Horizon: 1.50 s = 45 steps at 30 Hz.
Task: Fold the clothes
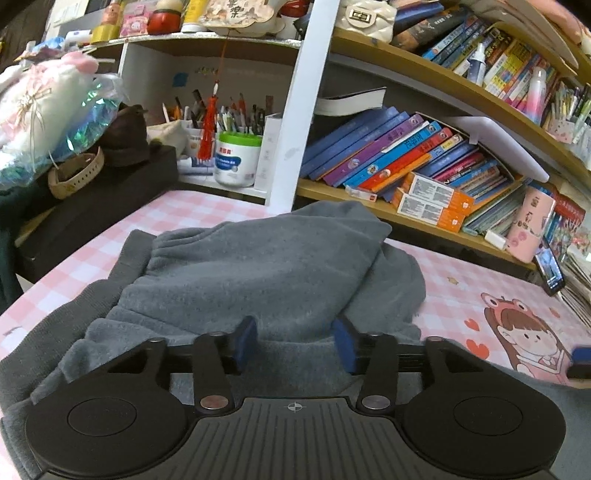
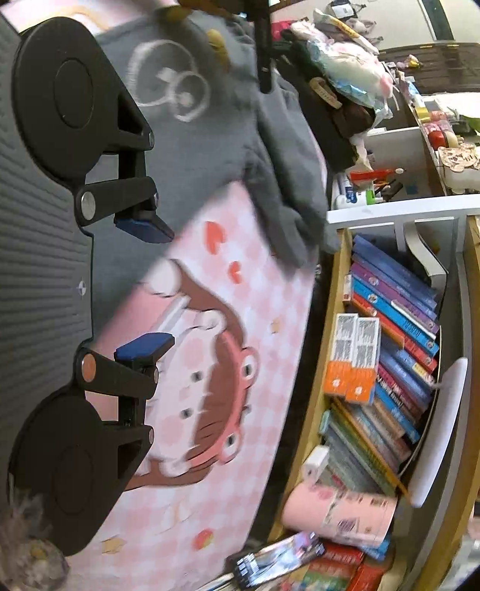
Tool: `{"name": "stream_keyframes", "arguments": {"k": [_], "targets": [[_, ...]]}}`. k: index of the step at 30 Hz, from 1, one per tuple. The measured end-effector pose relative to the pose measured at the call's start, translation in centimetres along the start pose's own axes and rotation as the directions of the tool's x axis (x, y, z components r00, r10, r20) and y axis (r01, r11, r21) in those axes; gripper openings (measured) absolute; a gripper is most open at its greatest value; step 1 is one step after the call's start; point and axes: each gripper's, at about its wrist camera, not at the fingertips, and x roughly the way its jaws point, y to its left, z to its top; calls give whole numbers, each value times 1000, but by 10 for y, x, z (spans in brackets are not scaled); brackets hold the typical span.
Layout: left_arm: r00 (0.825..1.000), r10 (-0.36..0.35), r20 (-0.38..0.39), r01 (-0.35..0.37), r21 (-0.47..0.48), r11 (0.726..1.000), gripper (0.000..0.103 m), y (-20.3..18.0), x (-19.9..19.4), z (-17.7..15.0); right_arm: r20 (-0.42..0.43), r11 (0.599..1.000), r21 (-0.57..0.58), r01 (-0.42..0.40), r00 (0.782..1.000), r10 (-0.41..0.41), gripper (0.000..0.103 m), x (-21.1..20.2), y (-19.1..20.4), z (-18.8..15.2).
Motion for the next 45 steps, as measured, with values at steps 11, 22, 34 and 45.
{"name": "stream_keyframes", "arguments": {"k": [11, 22, 34, 45], "targets": [[998, 39, 48, -43, 89, 995, 73, -9, 0, -12, -33, 1000, -6, -27, 999, 27, 62, 95, 2, 88], [999, -13, 37, 13, -10, 1000, 78, 9, 1, -13, -125, 969, 238, -60, 988, 92, 62, 208, -2, 142], [998, -28, 50, 29, -9, 1000, 79, 8, -1, -14, -100, 958, 279, -64, 990, 95, 11, 230, 19, 155], [999, -30, 30, 31, -35, 999, 79, 13, 2, -13, 102, 791, -330, -516, 813, 573, 8, 123, 147, 163]]}}
